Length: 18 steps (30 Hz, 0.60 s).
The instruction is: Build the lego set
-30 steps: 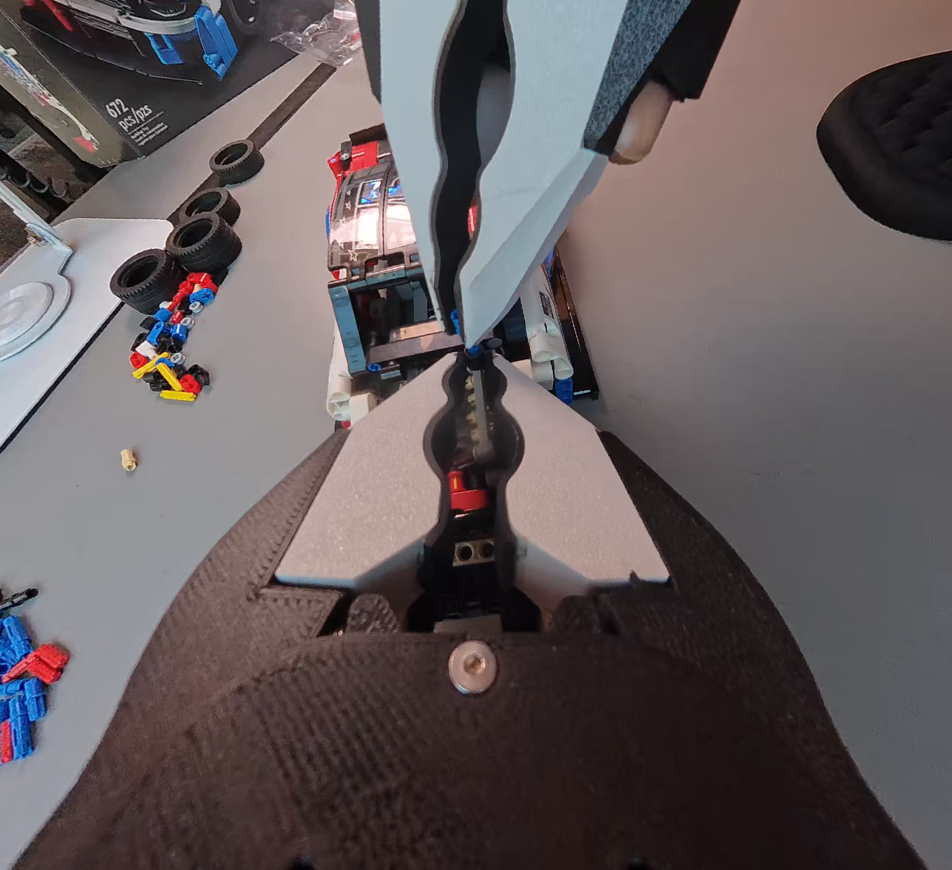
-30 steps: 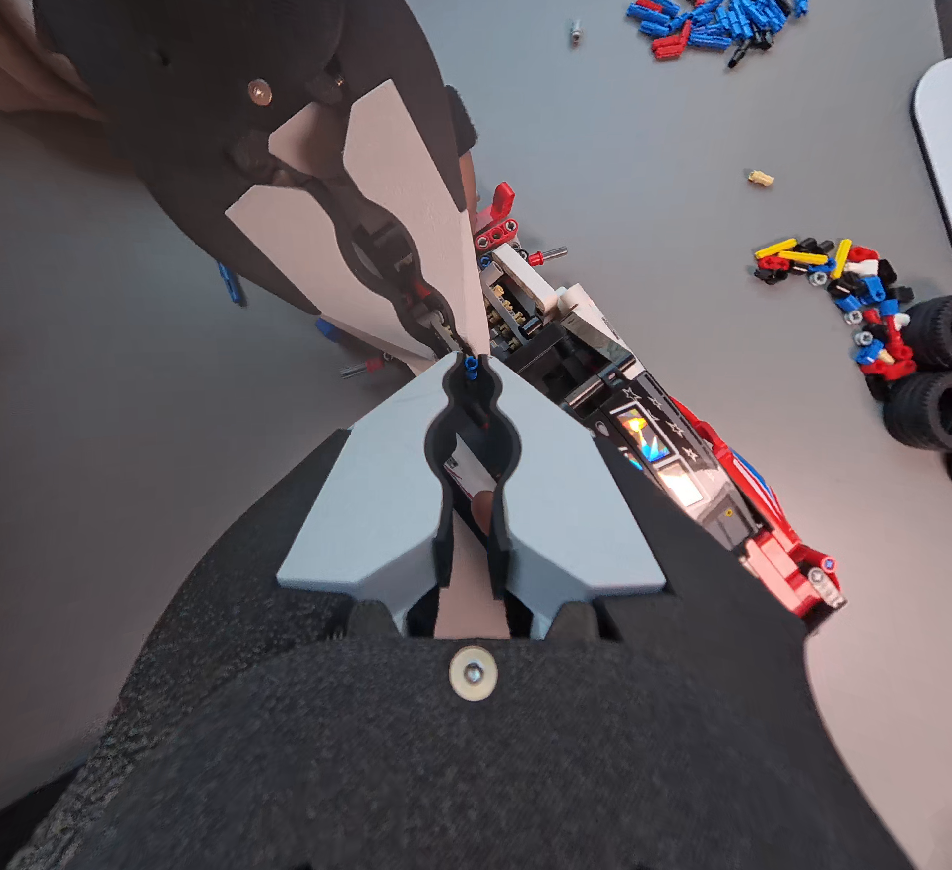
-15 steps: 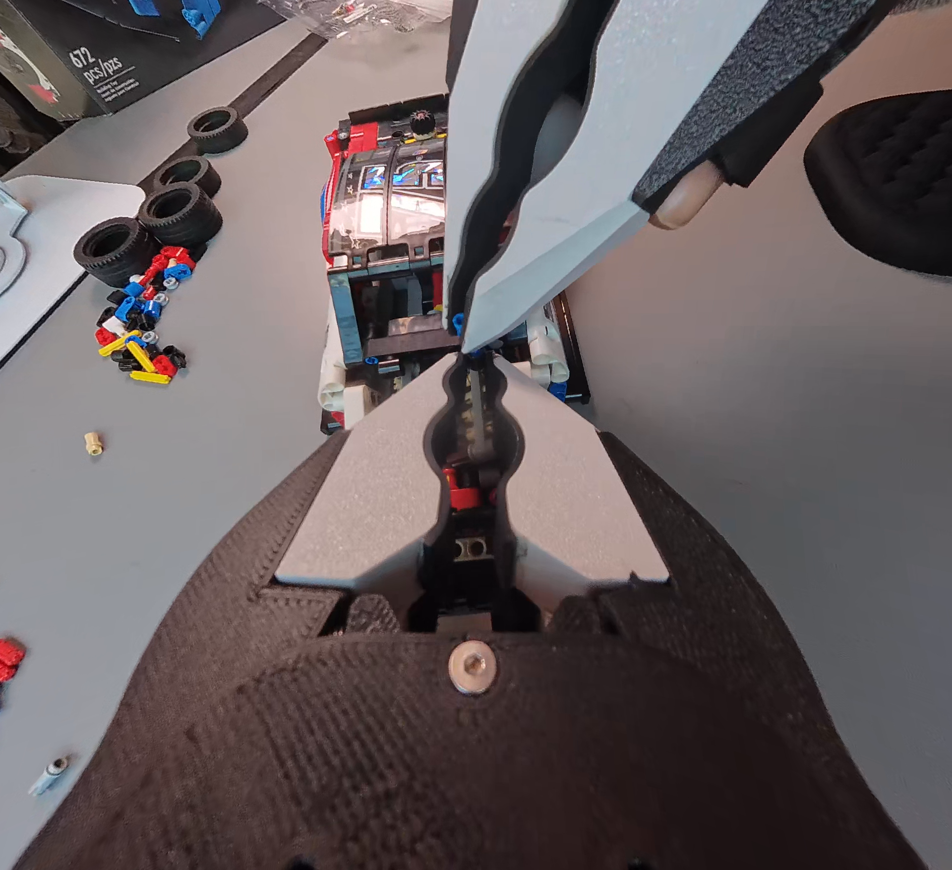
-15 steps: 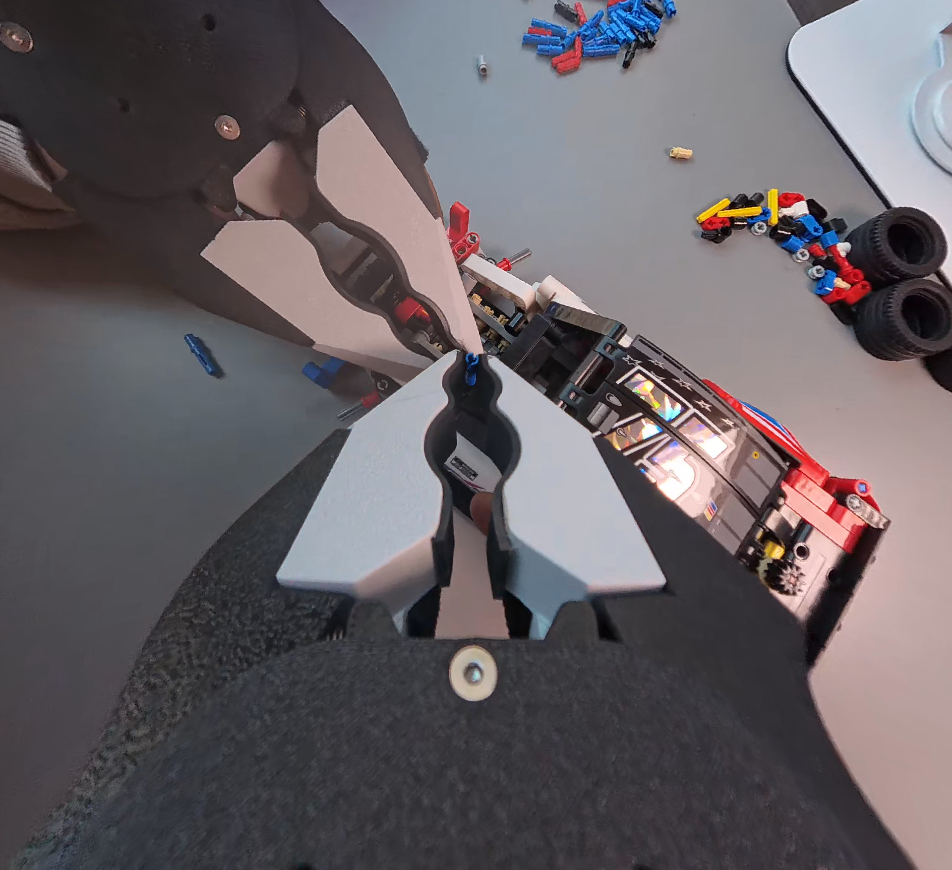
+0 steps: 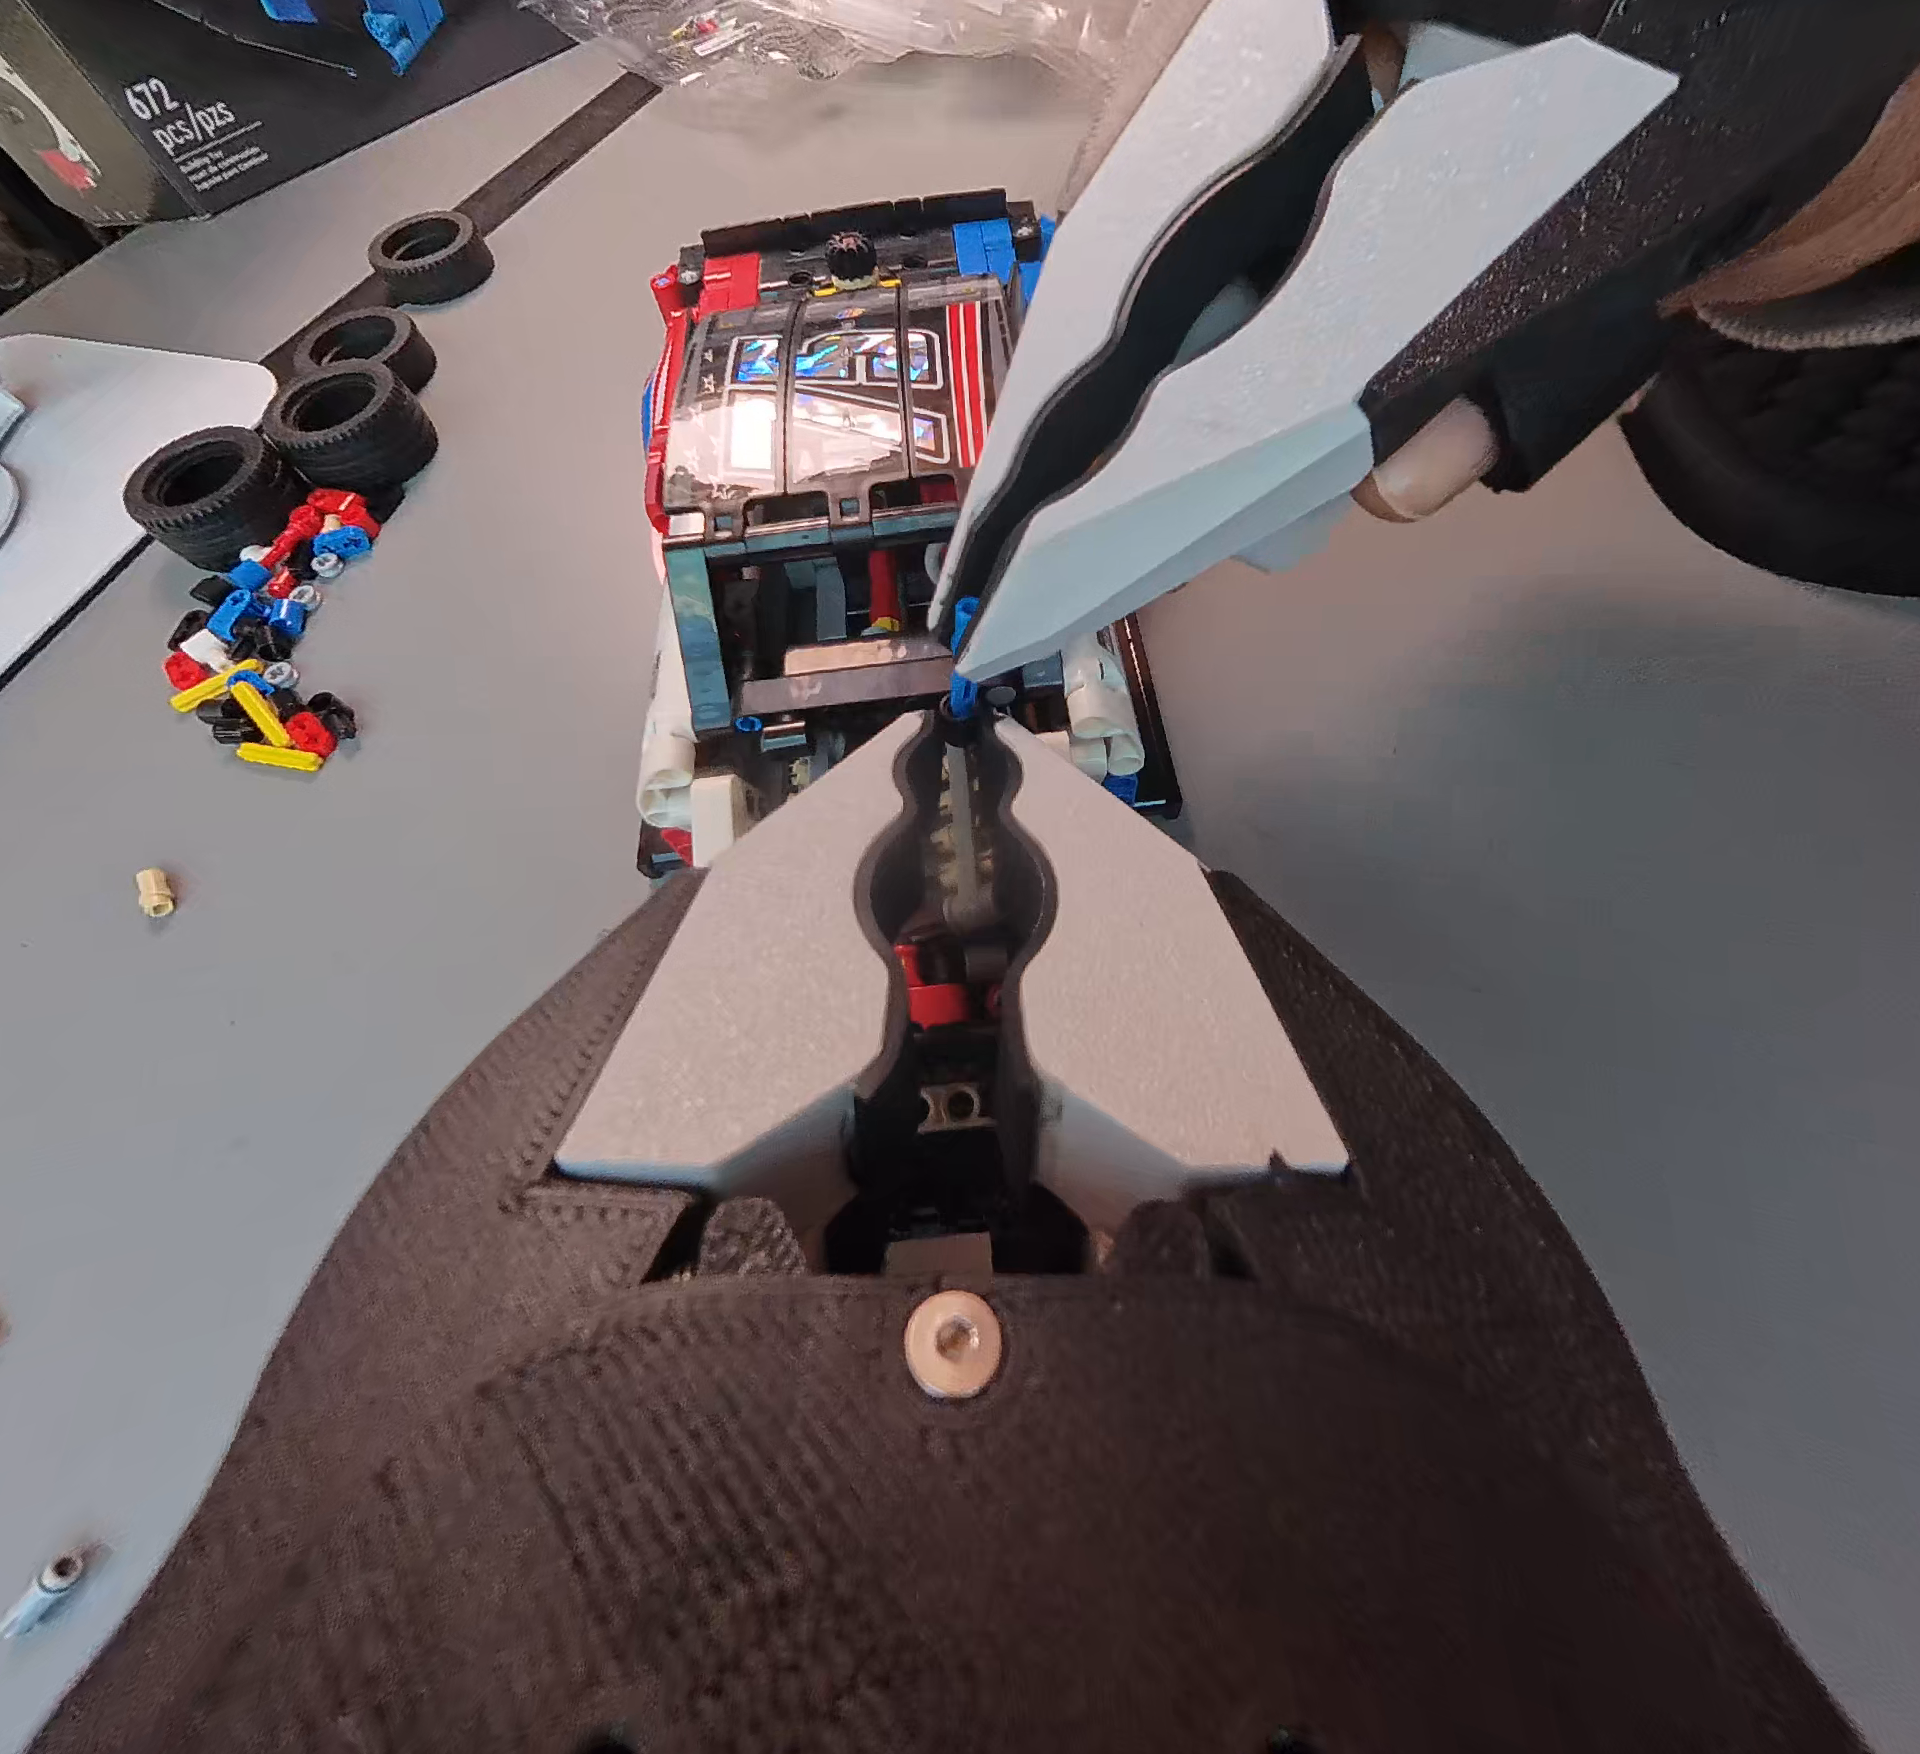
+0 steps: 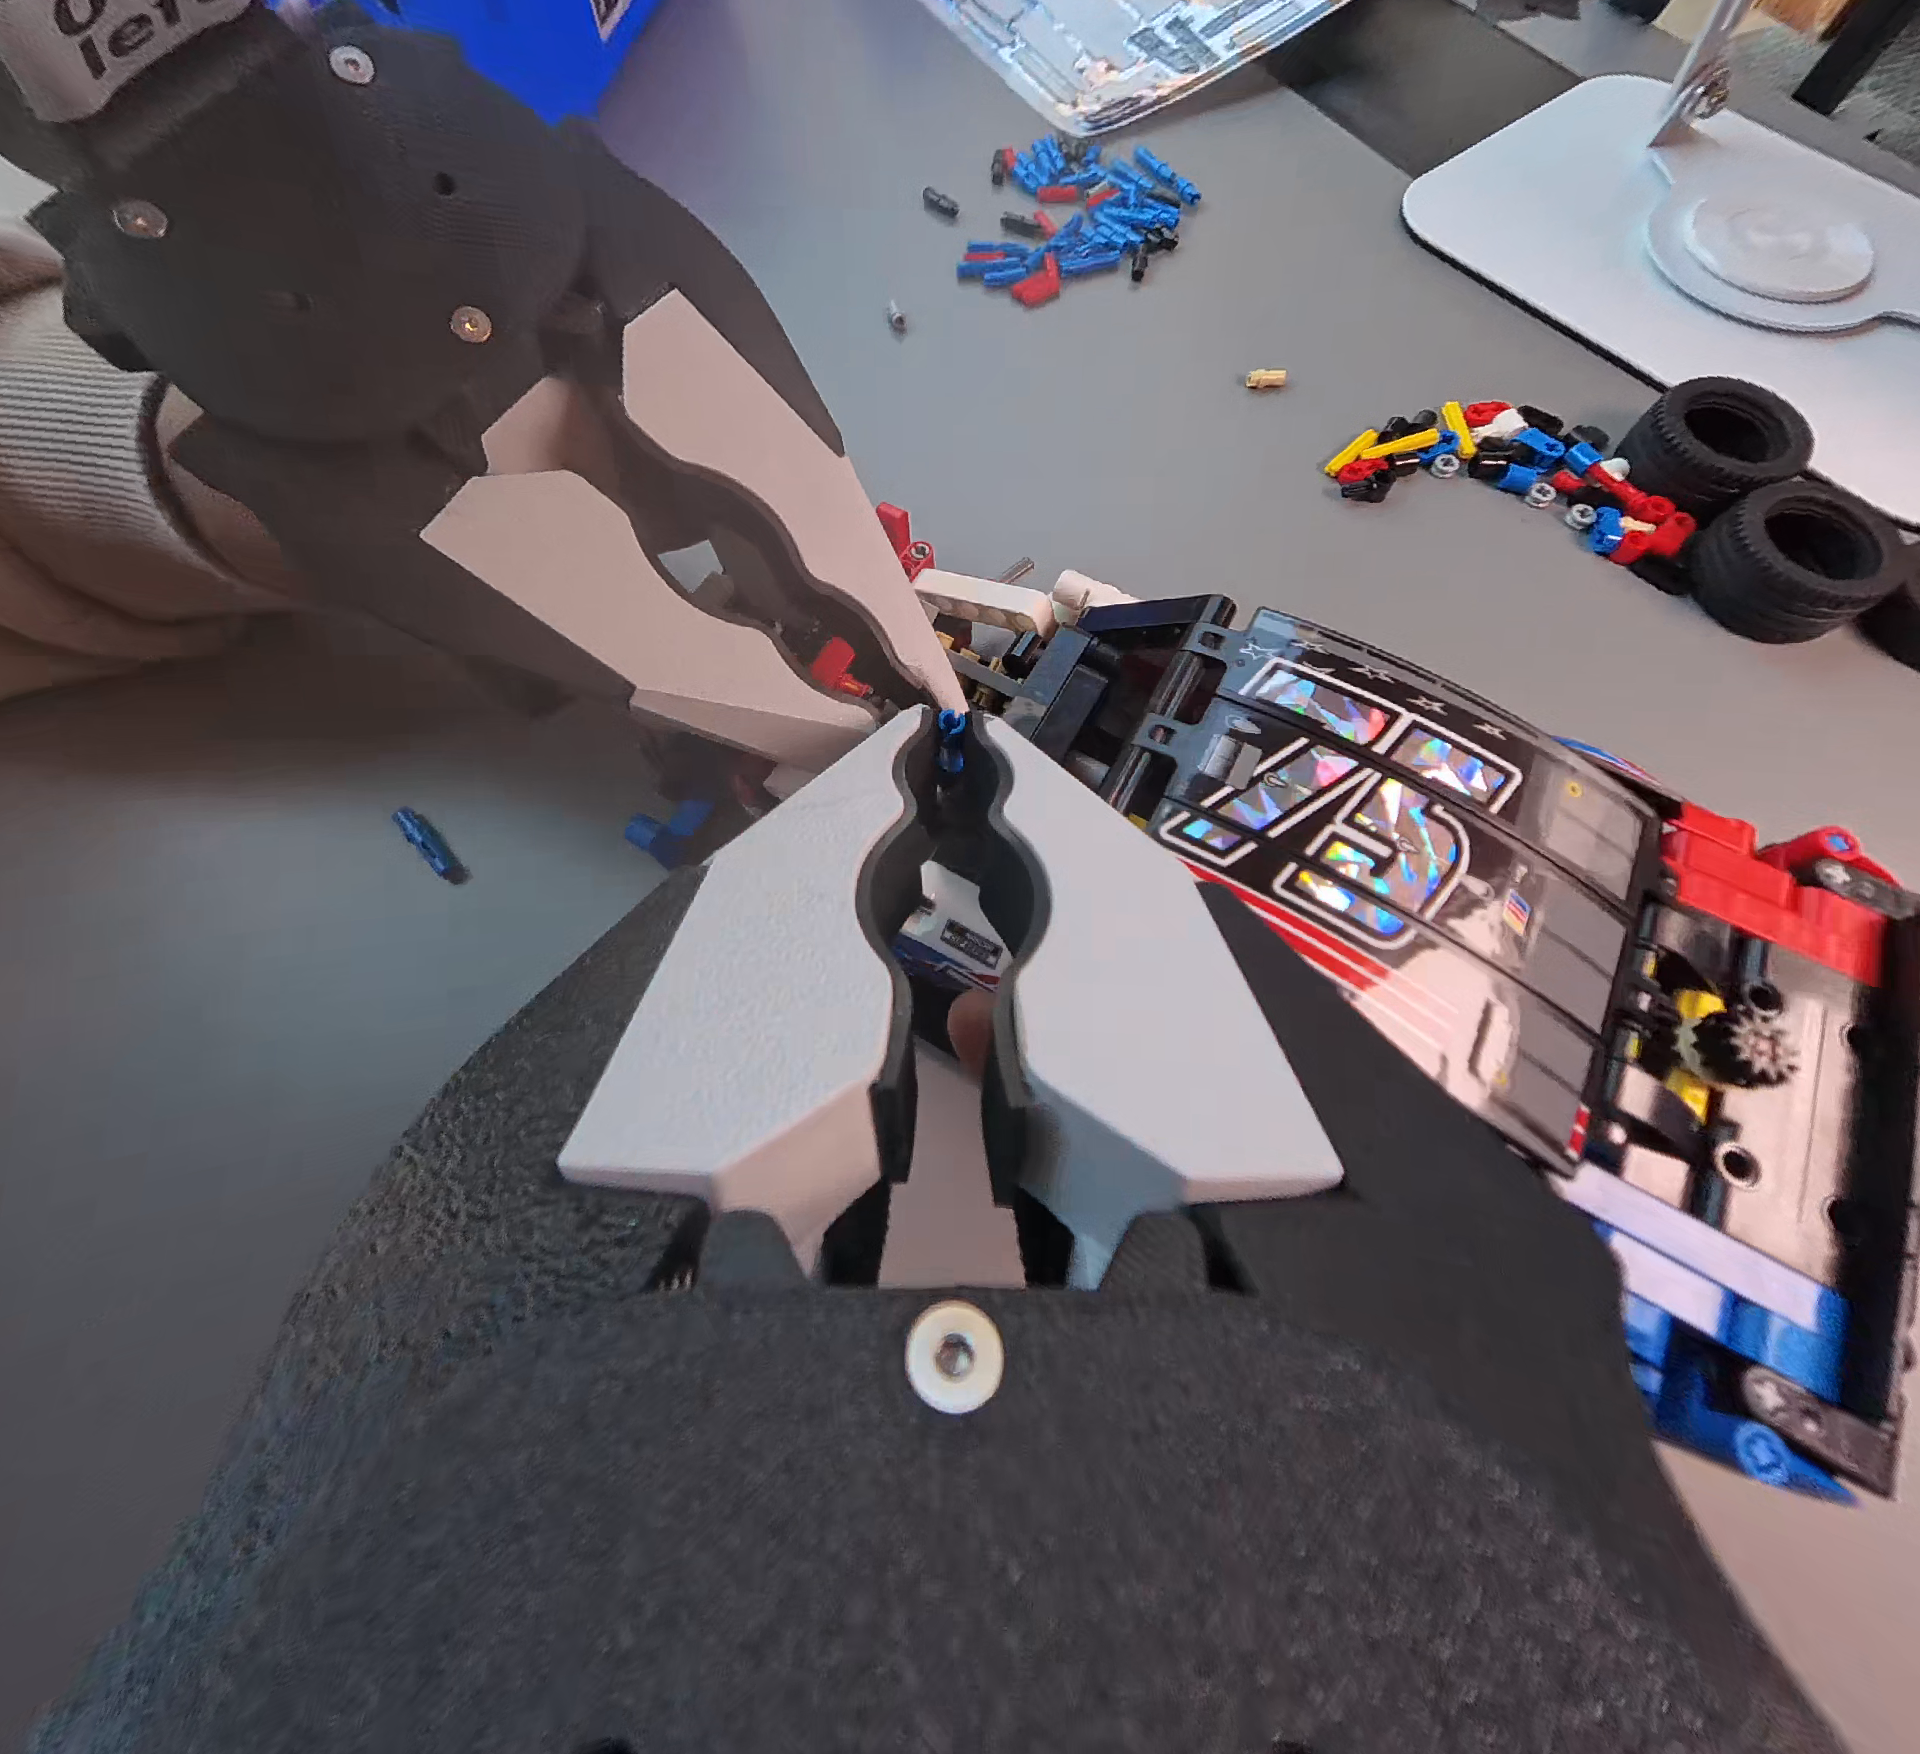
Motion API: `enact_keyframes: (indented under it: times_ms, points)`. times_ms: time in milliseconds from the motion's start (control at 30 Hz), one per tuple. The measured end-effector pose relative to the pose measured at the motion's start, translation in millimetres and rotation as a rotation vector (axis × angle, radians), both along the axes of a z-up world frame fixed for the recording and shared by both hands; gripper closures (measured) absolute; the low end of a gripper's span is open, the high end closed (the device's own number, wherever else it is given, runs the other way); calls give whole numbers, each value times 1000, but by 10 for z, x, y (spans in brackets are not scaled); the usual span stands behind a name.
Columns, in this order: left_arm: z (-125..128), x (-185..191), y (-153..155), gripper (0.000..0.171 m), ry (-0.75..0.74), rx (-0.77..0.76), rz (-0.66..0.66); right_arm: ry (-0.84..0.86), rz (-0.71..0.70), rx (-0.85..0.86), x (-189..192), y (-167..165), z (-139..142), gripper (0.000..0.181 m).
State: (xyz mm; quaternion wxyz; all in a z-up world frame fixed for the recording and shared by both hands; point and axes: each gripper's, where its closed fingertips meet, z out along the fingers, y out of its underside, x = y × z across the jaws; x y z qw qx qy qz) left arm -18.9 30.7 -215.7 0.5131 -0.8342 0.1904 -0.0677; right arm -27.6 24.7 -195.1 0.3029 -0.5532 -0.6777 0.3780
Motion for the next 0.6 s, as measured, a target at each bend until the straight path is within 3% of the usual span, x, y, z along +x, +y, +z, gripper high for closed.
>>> enact_keyframes:
  times_ms: [167, 400, 600]
  points:
    - [0, -3, 4, 167, 1, 1, 6, 74, -32, 92, -26, 2, 12, 179]
    - [-1, -8, 11, 167, 3, 2, 4, 75, -24, 73, -30, 7, 11, 179]
    - [-2, -8, 13, 167, 7, 0, 5, -75, 70, 70, -11, 5, -9, 180]
